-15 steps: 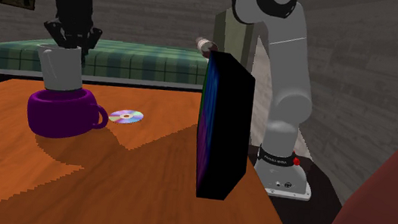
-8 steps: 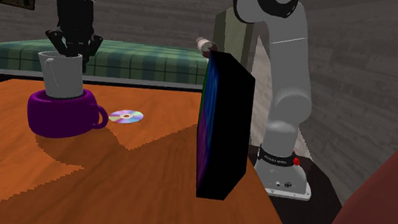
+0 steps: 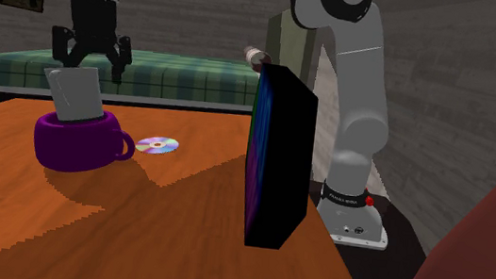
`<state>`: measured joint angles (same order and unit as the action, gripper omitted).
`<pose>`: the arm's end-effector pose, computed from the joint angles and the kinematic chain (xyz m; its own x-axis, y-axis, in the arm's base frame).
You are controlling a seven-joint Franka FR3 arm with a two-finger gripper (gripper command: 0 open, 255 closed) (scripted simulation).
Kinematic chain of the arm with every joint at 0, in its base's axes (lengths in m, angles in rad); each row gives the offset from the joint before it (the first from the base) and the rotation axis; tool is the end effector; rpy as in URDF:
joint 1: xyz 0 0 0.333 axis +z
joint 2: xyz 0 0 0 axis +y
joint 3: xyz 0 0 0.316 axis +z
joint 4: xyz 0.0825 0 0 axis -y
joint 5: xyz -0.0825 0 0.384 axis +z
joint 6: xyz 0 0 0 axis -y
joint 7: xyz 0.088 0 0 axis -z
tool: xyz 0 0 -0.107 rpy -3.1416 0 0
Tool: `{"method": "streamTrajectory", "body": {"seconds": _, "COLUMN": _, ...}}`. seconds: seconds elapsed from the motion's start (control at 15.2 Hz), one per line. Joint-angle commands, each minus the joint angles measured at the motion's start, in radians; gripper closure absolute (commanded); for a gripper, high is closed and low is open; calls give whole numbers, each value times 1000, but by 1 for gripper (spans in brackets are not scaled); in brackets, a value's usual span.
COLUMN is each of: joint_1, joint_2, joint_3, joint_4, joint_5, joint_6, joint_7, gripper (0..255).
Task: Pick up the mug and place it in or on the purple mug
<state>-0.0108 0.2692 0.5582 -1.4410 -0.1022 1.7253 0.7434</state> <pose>0.5699 0.2862 0.5604 0.9792 -0.2023 0.0139 -0.2009 -0.9773 -0.0666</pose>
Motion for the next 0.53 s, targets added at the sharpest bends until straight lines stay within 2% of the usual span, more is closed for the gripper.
{"method": "streamTrajectory", "body": {"seconds": 0.0, "joint_1": 0, "joint_2": 0, "joint_3": 0, "joint_4": 0, "joint_5": 0, "joint_6": 0, "joint_7": 0, "gripper": 0}}
{"method": "streamTrajectory", "body": {"seconds": 0.07, "joint_1": 0, "joint_2": -1, "joint_3": 0, "joint_4": -1, "joint_5": 0, "joint_6": 0, "joint_7": 0, "gripper": 0}}
{"method": "streamTrajectory", "body": {"seconds": 0.33, "joint_1": 19, "joint_2": 25, "joint_3": 2, "joint_4": 162, "joint_5": -13, "joint_6": -139, "joint_7": 4, "gripper": 0}}
{"method": "streamTrajectory", "body": {"seconds": 0.46, "joint_1": 19, "joint_2": 25, "joint_3": 2, "joint_4": 162, "joint_5": -13, "joint_6": -139, "joint_7": 4, "gripper": 0}}
